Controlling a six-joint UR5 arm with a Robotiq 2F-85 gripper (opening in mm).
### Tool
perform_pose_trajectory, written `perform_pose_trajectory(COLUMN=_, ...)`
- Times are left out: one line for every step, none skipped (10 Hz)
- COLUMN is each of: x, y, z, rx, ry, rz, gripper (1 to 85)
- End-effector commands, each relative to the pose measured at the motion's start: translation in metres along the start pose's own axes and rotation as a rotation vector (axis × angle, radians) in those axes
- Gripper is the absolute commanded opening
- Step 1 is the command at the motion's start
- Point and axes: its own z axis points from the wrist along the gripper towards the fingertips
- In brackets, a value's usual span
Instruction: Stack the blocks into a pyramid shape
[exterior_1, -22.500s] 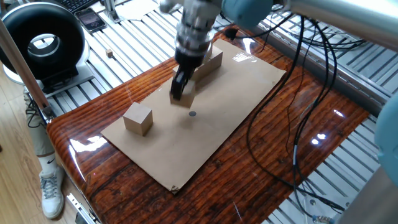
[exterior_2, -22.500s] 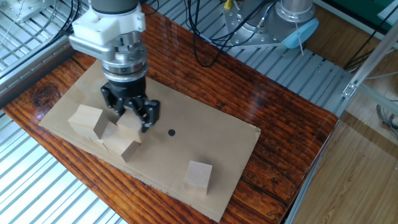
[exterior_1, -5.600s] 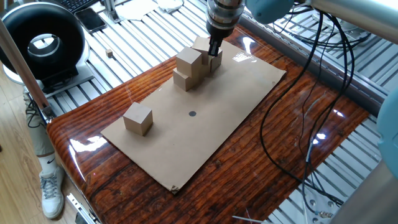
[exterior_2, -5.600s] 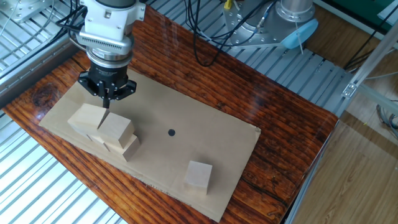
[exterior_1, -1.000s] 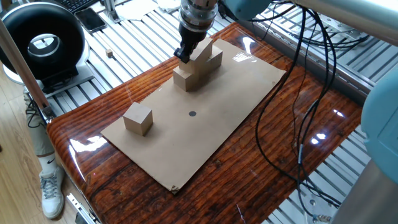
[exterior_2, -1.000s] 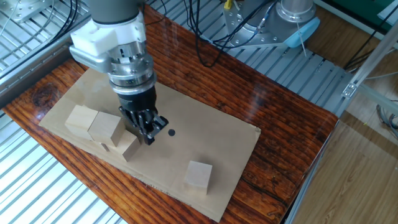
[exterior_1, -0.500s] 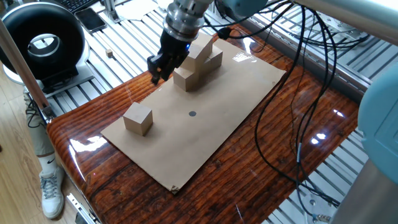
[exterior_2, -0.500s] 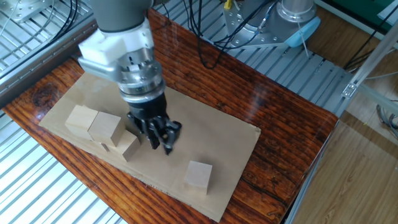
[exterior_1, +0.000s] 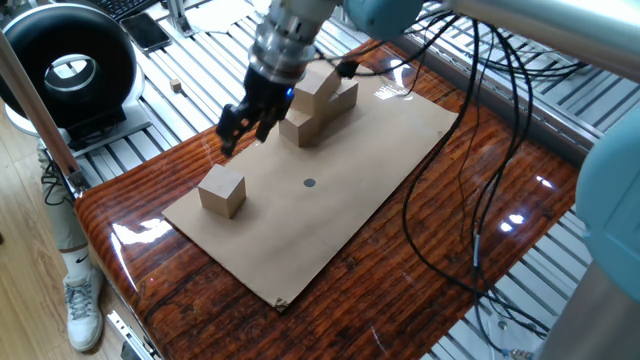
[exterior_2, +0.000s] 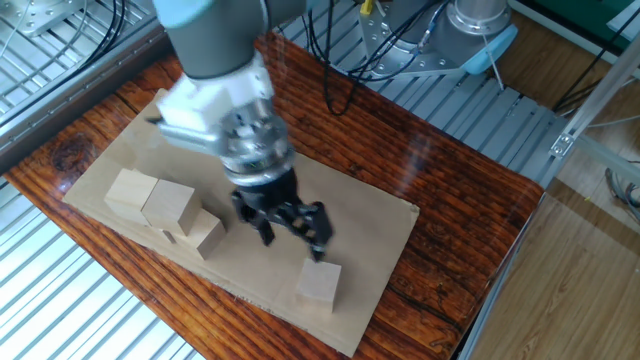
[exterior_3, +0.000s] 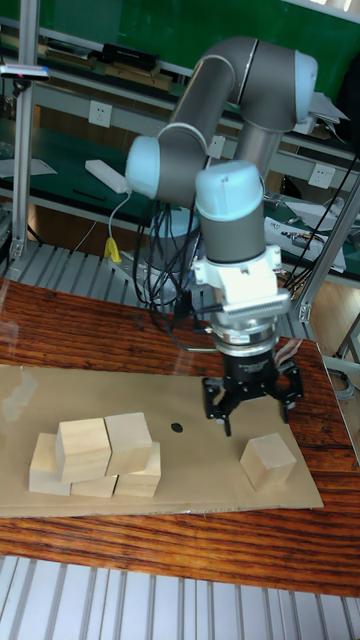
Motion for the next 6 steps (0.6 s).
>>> perform_pose_trajectory(x=0.01, y=0.02, z=0.024, rx=0.01, ry=-0.009, rz=0.006, gripper=85.0)
perform_pose_trajectory(x=0.007, y=0.008, z=0.031, rx=0.074, ry=-0.032, rz=-0.028, gripper=85.0)
perform_pose_trajectory(x=0.004, y=0.002, z=0.037, rx=0.101, ry=-0.045, rz=-0.044, gripper=85.0)
perform_pose_trajectory(x=-0.002, y=0.0, z=0.042, rx=0.103, ry=-0.06, rz=-0.054, gripper=85.0)
perform_pose_trajectory(x=-0.003, y=0.001, z=0.044, rx=0.095, ry=-0.061, rz=-0.061, gripper=85.0)
perform_pose_trajectory(x=-0.002, y=0.005, z=0.045, rx=0.081, ry=-0.053, rz=-0.073, gripper=85.0)
